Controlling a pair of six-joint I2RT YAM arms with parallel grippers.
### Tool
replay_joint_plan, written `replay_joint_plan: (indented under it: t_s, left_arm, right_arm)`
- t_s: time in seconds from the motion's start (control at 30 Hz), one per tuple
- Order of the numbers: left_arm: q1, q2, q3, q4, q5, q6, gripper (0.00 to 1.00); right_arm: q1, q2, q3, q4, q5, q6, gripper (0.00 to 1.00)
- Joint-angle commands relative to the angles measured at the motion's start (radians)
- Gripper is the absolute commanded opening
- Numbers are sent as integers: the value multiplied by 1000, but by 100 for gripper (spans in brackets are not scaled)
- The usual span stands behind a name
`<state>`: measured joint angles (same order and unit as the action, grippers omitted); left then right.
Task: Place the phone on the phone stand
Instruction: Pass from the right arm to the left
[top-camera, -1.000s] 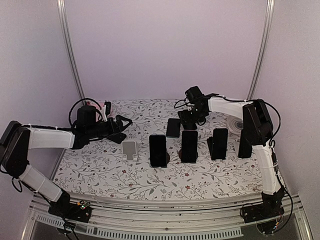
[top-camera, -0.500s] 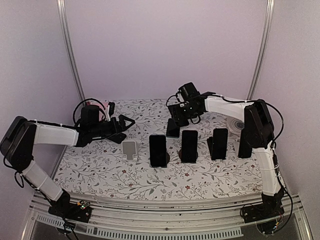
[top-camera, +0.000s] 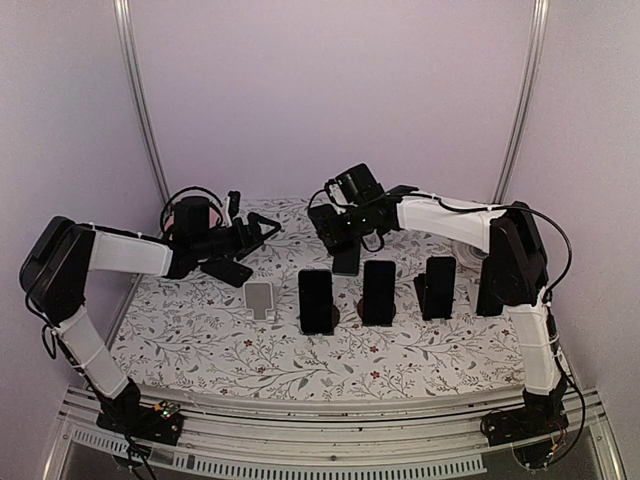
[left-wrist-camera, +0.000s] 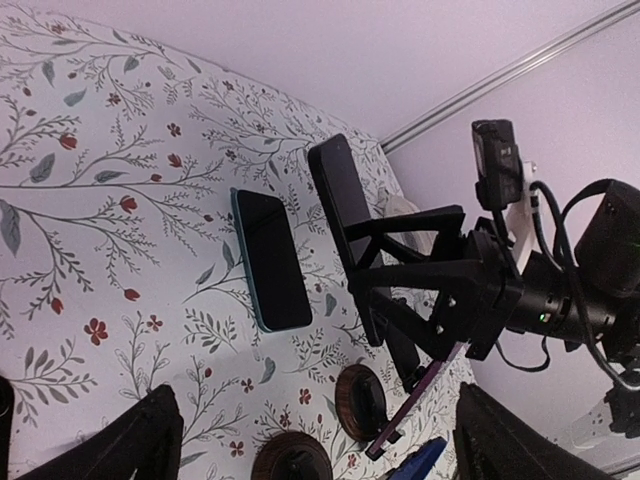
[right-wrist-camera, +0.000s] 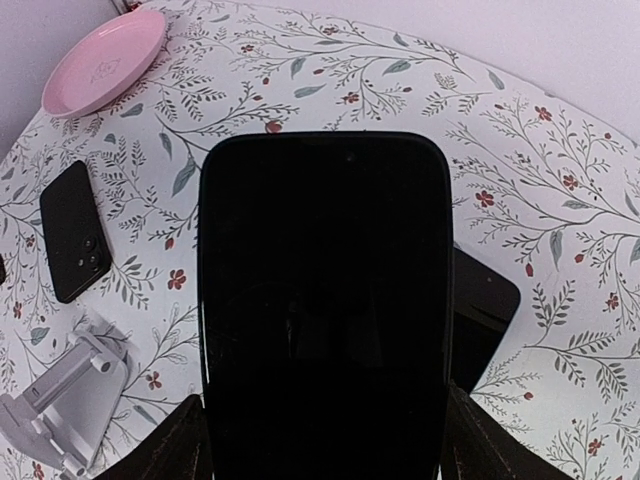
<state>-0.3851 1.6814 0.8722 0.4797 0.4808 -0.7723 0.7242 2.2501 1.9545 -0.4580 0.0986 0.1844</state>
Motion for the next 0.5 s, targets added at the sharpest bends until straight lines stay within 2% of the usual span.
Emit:
replay_joint_plan:
  t_s: [0.0, 0.23, 0.47]
  left_arm:
    - [2, 47, 61, 57, 27, -47, 94]
    - [-14, 149, 178, 59, 36, -87, 91]
    - [-24, 227, 258, 63, 40, -115, 82]
  right_arm:
    - [24, -80, 5, 70, 15, -21, 63]
    - [48, -89, 4, 81, 18, -35, 63]
    - [64, -101, 4, 89, 14, -45, 63]
